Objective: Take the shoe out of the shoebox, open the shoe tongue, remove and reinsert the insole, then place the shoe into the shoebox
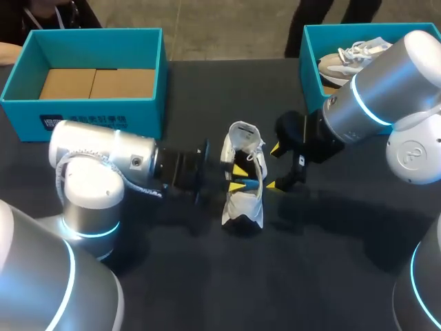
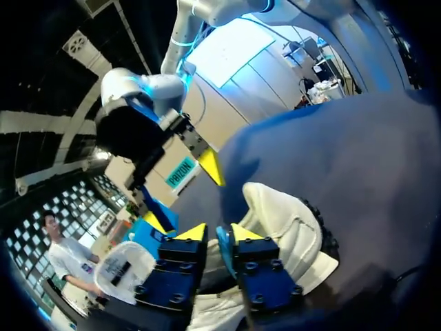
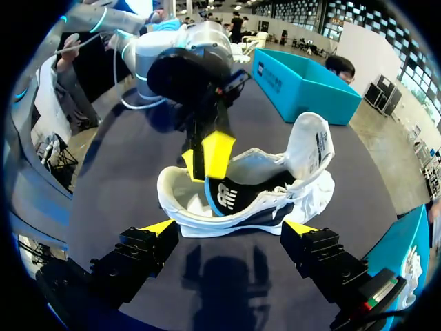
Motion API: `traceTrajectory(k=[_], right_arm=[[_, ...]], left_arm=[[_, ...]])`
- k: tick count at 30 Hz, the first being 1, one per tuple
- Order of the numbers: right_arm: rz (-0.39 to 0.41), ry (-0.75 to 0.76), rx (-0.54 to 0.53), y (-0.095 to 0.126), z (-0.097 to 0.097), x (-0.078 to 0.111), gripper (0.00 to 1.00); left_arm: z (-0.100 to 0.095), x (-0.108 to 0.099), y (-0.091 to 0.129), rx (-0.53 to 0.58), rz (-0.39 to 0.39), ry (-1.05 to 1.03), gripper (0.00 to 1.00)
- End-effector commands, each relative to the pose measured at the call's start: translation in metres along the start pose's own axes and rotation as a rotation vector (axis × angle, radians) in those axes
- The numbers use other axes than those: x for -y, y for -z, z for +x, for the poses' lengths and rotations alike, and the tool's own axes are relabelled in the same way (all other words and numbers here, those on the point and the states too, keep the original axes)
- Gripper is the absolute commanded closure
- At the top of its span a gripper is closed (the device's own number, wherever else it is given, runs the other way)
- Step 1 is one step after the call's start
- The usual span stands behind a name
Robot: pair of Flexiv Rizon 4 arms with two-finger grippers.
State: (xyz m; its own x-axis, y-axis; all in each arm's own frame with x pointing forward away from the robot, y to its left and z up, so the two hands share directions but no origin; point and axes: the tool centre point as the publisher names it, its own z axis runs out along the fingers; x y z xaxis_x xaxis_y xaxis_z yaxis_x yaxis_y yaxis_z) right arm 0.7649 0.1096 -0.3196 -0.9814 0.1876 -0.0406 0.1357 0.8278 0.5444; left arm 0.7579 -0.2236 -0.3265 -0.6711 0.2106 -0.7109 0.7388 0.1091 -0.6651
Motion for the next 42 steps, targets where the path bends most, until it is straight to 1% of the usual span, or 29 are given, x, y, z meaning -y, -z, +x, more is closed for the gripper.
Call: traceTrajectory(k=[1, 2, 3, 4, 5, 8, 10, 13, 14, 17, 18, 20, 21, 23, 24, 26, 28, 32, 36, 37, 42], right_arm=[[0.004, 0.0, 0.003, -0.001, 0.001, -0.001, 0.0], [0.004, 0.0, 0.003, -0.001, 0.001, -0.001, 0.0], [0.004, 0.0, 0.003, -0.001, 0.001, -0.001, 0.0], [0.004, 0.0, 0.003, -0.001, 0.001, -0.001, 0.0], [0.004, 0.0, 0.003, -0.001, 0.001, -0.001, 0.0], [0.004, 0.0, 0.003, -0.001, 0.001, -0.001, 0.0], [0.004, 0.0, 0.003, -0.001, 0.001, -0.001, 0.0], [0.004, 0.0, 0.003, -0.001, 0.001, -0.001, 0.0], [0.004, 0.0, 0.003, -0.001, 0.001, -0.001, 0.0], [0.004, 0.0, 0.003, -0.001, 0.001, -0.001, 0.0], [0.004, 0.0, 0.003, -0.001, 0.001, -0.001, 0.0], [0.004, 0.0, 0.003, -0.001, 0.001, -0.001, 0.0], [0.004, 0.0, 0.003, -0.001, 0.001, -0.001, 0.0], [0.004, 0.0, 0.003, -0.001, 0.001, -0.001, 0.0], [0.004, 0.0, 0.003, -0.001, 0.001, -0.001, 0.0], [0.004, 0.0, 0.003, -0.001, 0.001, -0.001, 0.0], [0.004, 0.0, 0.003, -0.001, 0.001, -0.001, 0.0], [0.004, 0.0, 0.003, -0.001, 0.001, -0.001, 0.0], [0.025, 0.007, 0.022, 0.011, 0.0, 0.008, 0.0], [0.04, 0.01, 0.023, 0.015, 0.0, 0.01, 0.0], [0.075, 0.025, 0.019, 0.03, -0.001, 0.017, 0.0]], left_arm=[[-0.006, 0.009, 0.007, 0.023, 0.008, -0.026, 0.19], [-0.008, 0.01, 0.008, 0.022, 0.007, -0.028, 0.19], [-0.011, 0.012, 0.008, 0.021, 0.01, -0.031, 0.24], [-0.014, 0.013, 0.009, 0.02, 0.008, -0.035, 0.34], [-0.016, 0.013, 0.01, 0.02, 0.009, -0.037, 0.33], [-0.02, 0.014, 0.011, 0.006, 0.007, -0.044, 0.4], [-0.021, 0.014, 0.011, -0.006, 0.008, -0.049, 0.41], [-0.023, 0.016, 0.012, -0.031, 0.006, -0.06, 0.5], [-0.024, 0.016, 0.013, -0.043, 0.005, -0.062, 0.5], [-0.027, 0.017, 0.015, -0.073, 0.006, -0.067, 0.55], [-0.028, 0.017, 0.015, -0.087, 0.005, -0.07, 0.61], [-0.031, 0.018, 0.016, -0.112, 0.009, -0.076, 0.67], [-0.032, 0.018, 0.016, -0.136, 0.011, -0.082, 0.75], [-0.034, 0.019, 0.016, -0.167, 0.01, -0.088, 0.84], [-0.035, 0.019, 0.017, -0.174, 0.012, -0.092, 0.84], [-0.037, 0.02, 0.017, -0.196, 0.013, -0.094, 0.89], [-0.037, 0.02, 0.019, -0.227, 0.019, -0.093, 1.0], [-0.036, 0.018, 0.021, -0.311, 0.036, -0.092, 1.0], [-0.035, 0.016, 0.02, -0.416, 0.063, -0.104, 1.0], [-0.035, 0.016, 0.019, -0.439, 0.071, -0.101, 1.0], [-0.034, 0.011, 0.016, -0.568, 0.085, -0.109, 1.0]])
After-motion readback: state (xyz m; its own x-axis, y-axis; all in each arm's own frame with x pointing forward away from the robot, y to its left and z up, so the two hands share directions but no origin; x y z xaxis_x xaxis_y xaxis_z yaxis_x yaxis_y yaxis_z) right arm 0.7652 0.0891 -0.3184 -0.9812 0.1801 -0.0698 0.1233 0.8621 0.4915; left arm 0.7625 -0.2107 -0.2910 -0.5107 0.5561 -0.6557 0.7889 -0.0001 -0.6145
